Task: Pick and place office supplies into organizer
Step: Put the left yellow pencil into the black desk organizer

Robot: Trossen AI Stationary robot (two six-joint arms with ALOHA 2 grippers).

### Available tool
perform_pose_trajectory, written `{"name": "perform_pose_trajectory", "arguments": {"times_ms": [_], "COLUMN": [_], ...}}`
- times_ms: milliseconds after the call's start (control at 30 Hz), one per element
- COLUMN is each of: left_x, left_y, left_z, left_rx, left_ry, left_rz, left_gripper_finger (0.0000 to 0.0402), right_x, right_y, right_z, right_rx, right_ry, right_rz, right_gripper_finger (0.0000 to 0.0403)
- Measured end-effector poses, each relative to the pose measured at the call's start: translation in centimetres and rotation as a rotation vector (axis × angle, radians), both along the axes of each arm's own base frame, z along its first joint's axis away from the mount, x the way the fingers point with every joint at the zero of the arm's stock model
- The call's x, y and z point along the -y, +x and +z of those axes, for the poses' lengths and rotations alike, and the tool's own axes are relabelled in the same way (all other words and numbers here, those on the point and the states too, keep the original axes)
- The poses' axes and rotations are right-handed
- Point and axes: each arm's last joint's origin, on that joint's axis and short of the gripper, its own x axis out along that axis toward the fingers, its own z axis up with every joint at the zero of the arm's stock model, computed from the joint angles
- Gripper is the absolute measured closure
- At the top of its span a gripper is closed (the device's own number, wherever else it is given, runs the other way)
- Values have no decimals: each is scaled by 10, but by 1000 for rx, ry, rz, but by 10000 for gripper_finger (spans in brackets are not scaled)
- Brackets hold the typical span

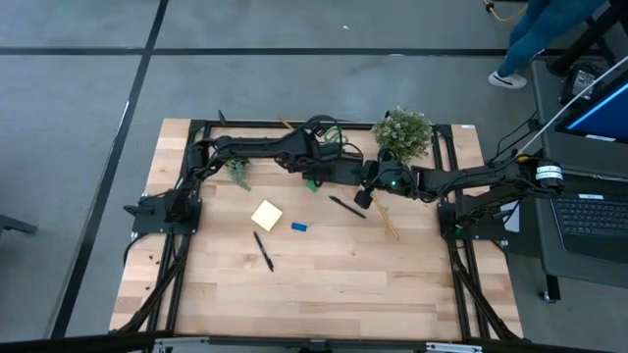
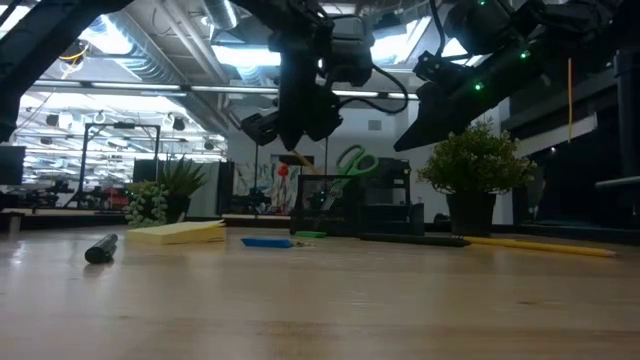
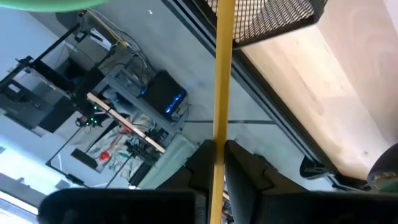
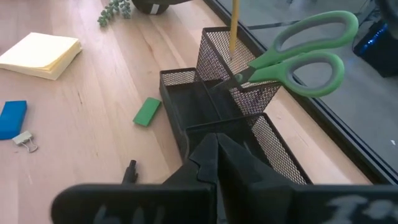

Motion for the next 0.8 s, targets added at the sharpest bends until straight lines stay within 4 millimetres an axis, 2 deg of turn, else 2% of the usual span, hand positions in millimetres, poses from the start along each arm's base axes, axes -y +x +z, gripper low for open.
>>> {"name": "perform_pose_trajectory", "arguments": {"times_ms": [167,433,800], "left_x": [0,-2,0], "left_y": [1,7,8], "left_z": [-4,-26,-26], "left_rx": [-24,-97,-105], "left_ry": [-4,-17,24], "left_rz": [-8,-20,-19], "left_gripper_finger": [375,375,375], "right_x": [0,0,0], "right_y": [0,0,0], "right_z": [0,0,-1], "right_rx": [0,-3,-6], "right_ry": [0,1,1], "right_rz": [0,0,1], "right_gripper_finger": [394,394,394]}}
